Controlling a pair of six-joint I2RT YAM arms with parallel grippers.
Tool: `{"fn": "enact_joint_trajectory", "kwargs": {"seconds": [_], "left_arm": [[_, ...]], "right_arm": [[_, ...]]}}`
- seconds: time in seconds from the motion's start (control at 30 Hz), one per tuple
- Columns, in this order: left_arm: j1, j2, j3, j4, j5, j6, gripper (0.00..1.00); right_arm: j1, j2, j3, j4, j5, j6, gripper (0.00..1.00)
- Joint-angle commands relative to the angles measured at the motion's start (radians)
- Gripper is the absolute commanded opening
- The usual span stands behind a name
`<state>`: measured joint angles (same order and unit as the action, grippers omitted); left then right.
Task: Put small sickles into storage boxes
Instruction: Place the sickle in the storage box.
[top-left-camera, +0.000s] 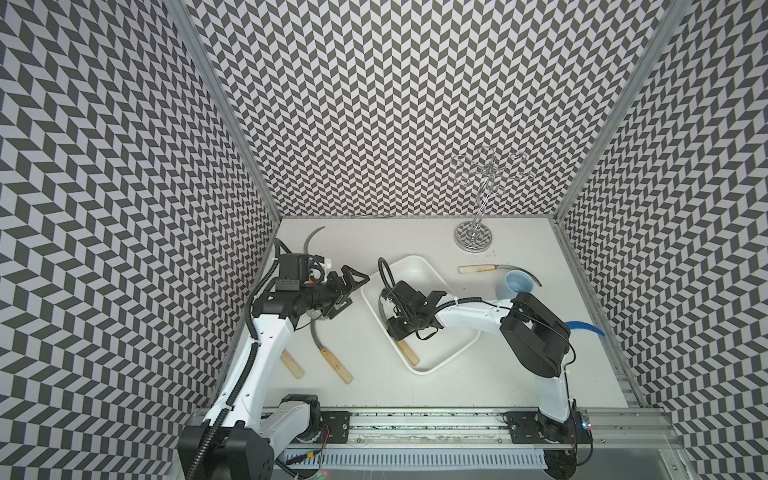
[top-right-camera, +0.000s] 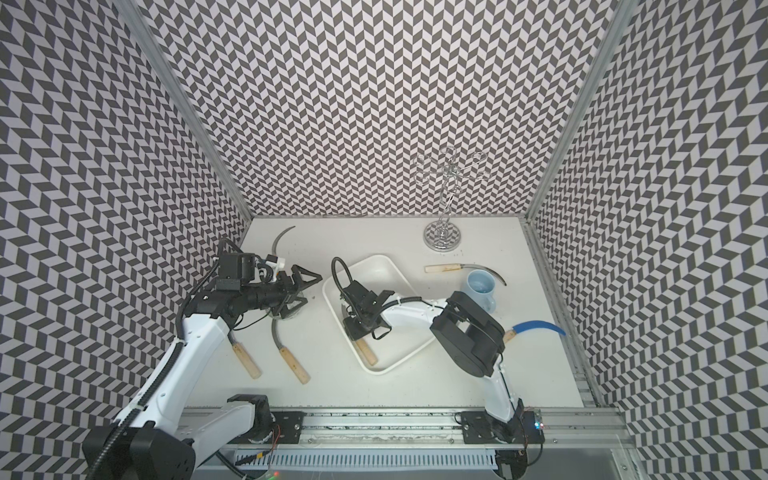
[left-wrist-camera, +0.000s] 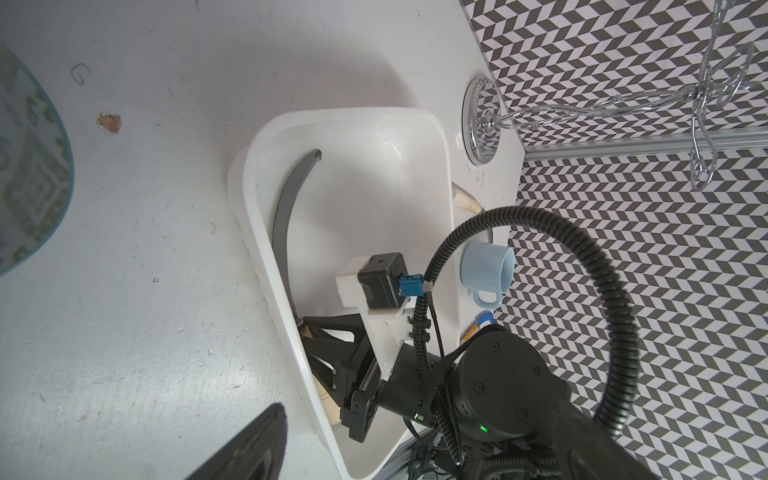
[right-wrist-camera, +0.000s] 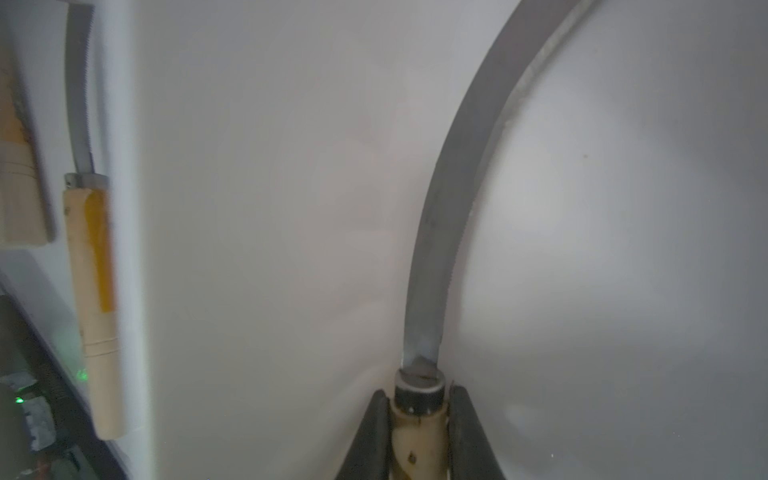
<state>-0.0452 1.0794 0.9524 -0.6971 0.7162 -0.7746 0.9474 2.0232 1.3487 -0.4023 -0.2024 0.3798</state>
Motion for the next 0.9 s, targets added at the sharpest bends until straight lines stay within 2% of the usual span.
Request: {"fn": "enact_joint_trajectory", "kwargs": {"seconds": [0.0, 0.17, 0.43, 0.6, 0.73, 0.87], "left_arm": [[0.005, 0.001, 0.033, 0.001, -0.002, 0.017, 1.00], [0.005, 0.001, 0.030, 0.002, -0.002, 0.014, 1.00], [0.005, -0.007, 0.032, 0.006, -0.005, 0.015, 1.00], [0.006, -0.012, 0.032, 0.005, -0.011, 0.018, 1.00], [0.005, -0.016, 0.023, 0.011, -0.012, 0.014, 1.00], [0.005, -0.018, 0.019, 0.015, -0.016, 0.012, 1.00]], "right_arm": [[0.002, 0.041, 0.028, 0.040, -0.065, 0.093, 0.03], [-0.007, 0.063, 0.058, 0.034, -0.082, 0.126, 0.03], [-0.013, 0.081, 0.084, 0.006, -0.098, 0.108, 0.08], [-0.012, 0.078, 0.073, -0.008, -0.089, 0.094, 0.25], [-0.012, 0.049, 0.062, -0.019, -0.035, 0.088, 0.46], [-0.016, 0.036, 0.067, -0.044, 0.006, 0.067, 0.54]]}}
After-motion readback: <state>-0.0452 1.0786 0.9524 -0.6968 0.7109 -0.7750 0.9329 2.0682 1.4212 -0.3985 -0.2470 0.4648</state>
